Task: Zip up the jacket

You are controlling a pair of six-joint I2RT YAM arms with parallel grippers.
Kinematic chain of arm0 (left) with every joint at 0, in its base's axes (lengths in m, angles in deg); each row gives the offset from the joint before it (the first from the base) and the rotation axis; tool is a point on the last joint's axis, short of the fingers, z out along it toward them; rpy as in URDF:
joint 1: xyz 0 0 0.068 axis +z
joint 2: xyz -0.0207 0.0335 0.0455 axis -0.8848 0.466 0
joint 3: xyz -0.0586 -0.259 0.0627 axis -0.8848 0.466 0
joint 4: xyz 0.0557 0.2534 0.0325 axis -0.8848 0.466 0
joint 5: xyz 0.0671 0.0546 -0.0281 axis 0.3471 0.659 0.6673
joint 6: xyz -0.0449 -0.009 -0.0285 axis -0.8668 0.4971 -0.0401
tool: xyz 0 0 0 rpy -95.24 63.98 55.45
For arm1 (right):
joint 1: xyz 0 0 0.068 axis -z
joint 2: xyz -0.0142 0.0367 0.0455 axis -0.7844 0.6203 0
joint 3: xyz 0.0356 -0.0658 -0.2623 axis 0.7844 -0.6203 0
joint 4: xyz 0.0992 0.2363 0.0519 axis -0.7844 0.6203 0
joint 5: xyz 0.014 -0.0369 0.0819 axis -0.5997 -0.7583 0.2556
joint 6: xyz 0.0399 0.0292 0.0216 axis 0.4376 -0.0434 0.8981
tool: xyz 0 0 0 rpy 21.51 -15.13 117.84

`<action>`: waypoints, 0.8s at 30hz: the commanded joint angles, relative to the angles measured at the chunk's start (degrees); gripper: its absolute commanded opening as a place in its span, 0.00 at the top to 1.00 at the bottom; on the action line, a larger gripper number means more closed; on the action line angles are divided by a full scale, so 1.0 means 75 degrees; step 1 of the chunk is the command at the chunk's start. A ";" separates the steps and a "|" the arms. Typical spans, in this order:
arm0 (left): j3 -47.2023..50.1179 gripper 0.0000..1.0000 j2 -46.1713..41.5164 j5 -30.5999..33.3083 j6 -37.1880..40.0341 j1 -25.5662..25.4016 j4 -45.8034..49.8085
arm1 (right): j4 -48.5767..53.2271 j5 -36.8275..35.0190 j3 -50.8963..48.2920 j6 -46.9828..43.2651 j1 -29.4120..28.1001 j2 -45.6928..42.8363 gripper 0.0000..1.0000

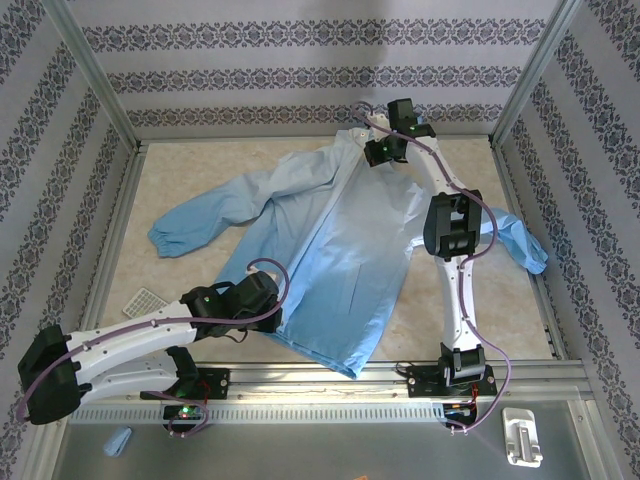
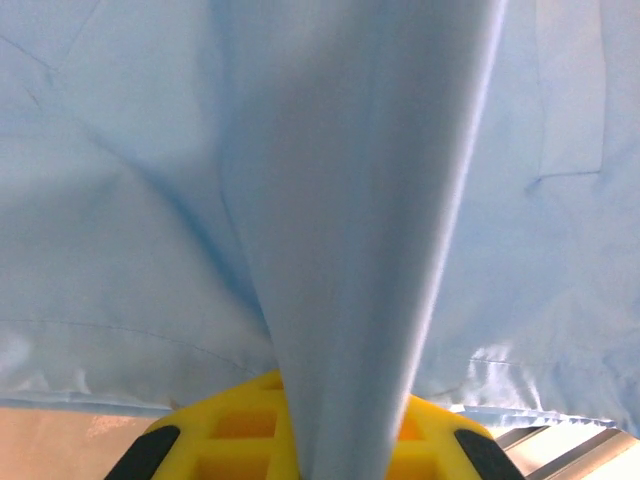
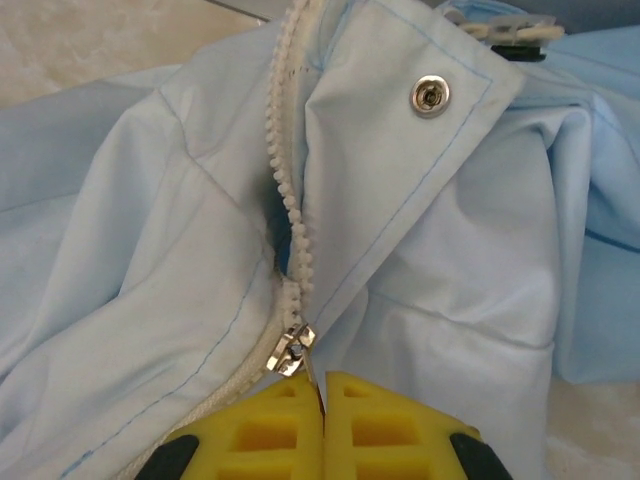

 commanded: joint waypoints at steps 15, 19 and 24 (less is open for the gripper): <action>-0.0376 1.00 -0.0009 -0.0634 0.0621 -0.0307 0.1401 | -0.1598 -0.1477 0.2455 -0.0202 0.0278 -0.0085 1.00; -0.0032 1.00 -0.0223 -0.0659 0.0243 -0.0327 0.1789 | -0.1328 -0.1878 0.2595 -0.0183 0.0439 0.0360 1.00; 0.0132 1.00 -0.0006 -0.0819 0.0097 -0.0326 0.1781 | -0.1143 -0.2111 0.1751 -0.0389 0.0540 0.0599 1.00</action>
